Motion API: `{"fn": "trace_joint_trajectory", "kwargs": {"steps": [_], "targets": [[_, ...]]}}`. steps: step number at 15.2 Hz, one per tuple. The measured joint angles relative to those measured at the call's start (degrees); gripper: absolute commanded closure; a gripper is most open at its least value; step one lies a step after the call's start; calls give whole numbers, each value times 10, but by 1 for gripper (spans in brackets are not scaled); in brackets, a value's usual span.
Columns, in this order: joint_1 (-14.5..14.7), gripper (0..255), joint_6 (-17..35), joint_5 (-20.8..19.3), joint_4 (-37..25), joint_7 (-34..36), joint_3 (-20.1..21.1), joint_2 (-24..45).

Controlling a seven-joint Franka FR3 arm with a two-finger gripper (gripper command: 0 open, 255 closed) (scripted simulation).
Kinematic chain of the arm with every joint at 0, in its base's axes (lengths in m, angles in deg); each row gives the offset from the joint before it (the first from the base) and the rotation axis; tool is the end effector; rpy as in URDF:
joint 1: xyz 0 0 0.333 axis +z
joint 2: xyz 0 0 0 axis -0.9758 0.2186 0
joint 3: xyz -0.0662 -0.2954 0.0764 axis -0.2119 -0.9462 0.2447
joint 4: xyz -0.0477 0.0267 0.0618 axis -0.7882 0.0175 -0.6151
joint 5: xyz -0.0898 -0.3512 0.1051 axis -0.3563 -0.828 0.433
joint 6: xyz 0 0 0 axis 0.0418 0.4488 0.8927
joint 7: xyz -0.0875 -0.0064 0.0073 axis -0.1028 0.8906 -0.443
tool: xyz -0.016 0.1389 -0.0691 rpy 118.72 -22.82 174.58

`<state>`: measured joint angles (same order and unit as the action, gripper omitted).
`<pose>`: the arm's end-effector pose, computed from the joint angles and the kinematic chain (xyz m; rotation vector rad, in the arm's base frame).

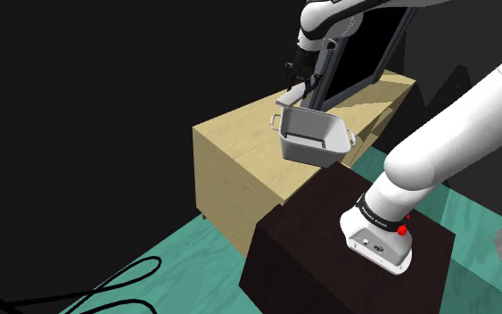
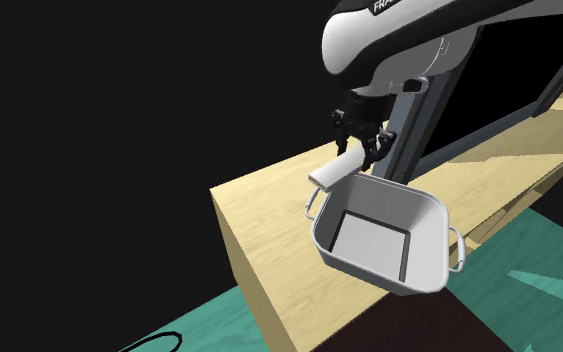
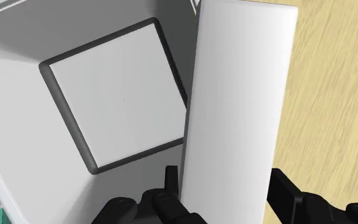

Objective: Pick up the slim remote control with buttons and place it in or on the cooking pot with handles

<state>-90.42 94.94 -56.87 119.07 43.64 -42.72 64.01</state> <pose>0.4385 -0.1317 0.3700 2.4044 -1.9904 -0.0087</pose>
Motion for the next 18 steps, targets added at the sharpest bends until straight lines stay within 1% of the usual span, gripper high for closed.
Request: {"fn": "trace_joint_trajectory", "kwargs": {"steps": [2, 7, 8, 11, 18], "targets": [[-6, 255, 3, -5, 50, -8, -6, -46], [-25, 255, -8, -23, 146, -31, -23, -156], [-30, 255, -12, -27, 157, -38, -29, -171], [-32, 255, 1, -30, 179, -39, -30, -180], [-33, 255, 64, -32, 215, -38, -33, -152]]}}
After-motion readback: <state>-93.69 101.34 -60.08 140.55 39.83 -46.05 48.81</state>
